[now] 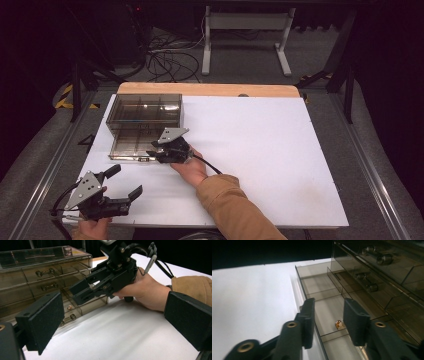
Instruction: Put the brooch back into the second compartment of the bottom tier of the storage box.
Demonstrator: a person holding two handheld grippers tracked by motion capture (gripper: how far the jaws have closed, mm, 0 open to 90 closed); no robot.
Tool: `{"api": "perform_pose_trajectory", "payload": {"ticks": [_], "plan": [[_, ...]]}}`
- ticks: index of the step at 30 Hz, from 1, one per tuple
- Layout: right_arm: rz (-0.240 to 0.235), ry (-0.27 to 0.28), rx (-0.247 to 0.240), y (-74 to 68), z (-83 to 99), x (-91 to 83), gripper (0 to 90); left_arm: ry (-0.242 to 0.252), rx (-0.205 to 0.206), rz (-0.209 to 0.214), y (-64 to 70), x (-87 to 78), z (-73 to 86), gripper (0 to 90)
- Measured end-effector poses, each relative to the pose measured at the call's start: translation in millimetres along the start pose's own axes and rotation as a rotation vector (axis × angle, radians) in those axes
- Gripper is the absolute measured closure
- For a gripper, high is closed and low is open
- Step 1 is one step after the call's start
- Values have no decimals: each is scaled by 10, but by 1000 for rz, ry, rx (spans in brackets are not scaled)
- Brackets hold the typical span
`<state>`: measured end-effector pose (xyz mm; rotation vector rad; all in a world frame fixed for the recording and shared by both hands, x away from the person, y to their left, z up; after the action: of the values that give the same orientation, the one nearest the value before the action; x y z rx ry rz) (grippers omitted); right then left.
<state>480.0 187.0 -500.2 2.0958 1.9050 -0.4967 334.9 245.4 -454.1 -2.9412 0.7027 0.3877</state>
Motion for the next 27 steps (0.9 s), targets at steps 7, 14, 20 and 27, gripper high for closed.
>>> {"api": "perform_pose_trajectory", "payload": {"ticks": [7,14,20,27], "plan": [[0,36,16,-54,-168,-166,283,0,-1,1,3,5,-1,39],[10,46,22,-84,-282,-353,202,1,-3,-3,5,4,2,39],[15,53,14,-98,-321,-436,200,0,-4,-2,7,13,-1,39],[26,64,-5,-112,-368,-523,181,0,-3,-3,-2,1,3,40]]}}
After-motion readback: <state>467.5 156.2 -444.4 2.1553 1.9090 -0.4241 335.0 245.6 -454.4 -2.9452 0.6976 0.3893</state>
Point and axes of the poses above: each handheld gripper's, and its own axes: x roughly forward along the jaws, z roughly out of its underside, y roughly to its right, the point moved 10 cm from there along x, roughly forward along the jaws, and after that the axes turned 11 degrees about -z, right-handed, at the moved point
